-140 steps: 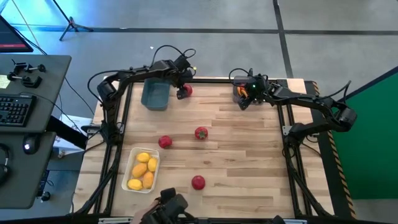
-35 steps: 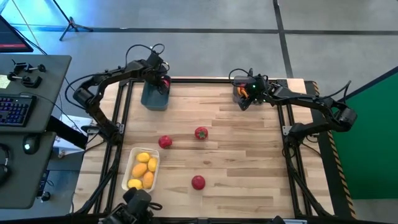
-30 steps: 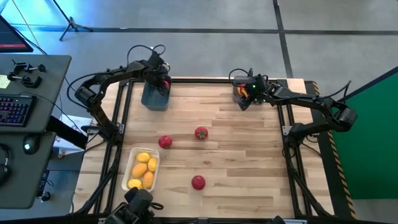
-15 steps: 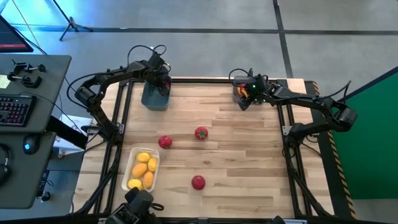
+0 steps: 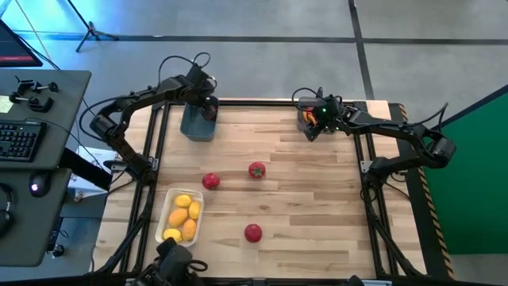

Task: Sort produce into baskets
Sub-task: Put the red tomato into the green bin

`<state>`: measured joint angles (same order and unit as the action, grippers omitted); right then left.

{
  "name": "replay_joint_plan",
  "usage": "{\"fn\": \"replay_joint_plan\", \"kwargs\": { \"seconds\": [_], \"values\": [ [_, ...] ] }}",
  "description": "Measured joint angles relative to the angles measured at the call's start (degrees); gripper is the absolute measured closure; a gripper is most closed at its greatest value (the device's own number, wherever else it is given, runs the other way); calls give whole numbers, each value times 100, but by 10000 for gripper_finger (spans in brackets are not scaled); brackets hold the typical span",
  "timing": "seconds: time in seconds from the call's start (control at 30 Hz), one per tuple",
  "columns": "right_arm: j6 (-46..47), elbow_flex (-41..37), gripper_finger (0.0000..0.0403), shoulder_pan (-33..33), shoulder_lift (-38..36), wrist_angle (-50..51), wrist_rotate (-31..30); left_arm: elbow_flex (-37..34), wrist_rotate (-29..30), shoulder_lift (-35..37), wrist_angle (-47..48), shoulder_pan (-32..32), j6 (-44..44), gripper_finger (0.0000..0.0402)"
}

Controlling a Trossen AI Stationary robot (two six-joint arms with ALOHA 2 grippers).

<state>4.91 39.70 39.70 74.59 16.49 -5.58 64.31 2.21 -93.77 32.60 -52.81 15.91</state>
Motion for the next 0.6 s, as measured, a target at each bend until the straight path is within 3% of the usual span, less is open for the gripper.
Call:
{"fn": "replay_joint_plan", "kwargs": {
  "seconds": [0.23, 0.6],
  "values": [
    [4, 0, 176, -119, 0, -2, 11, -96, -54, 374, -441, 56, 8, 138],
    [6, -2, 176, -1134, 0, -468, 32, -1473, -459, 1370, -2164, 324, -83, 138]
  ]
}}
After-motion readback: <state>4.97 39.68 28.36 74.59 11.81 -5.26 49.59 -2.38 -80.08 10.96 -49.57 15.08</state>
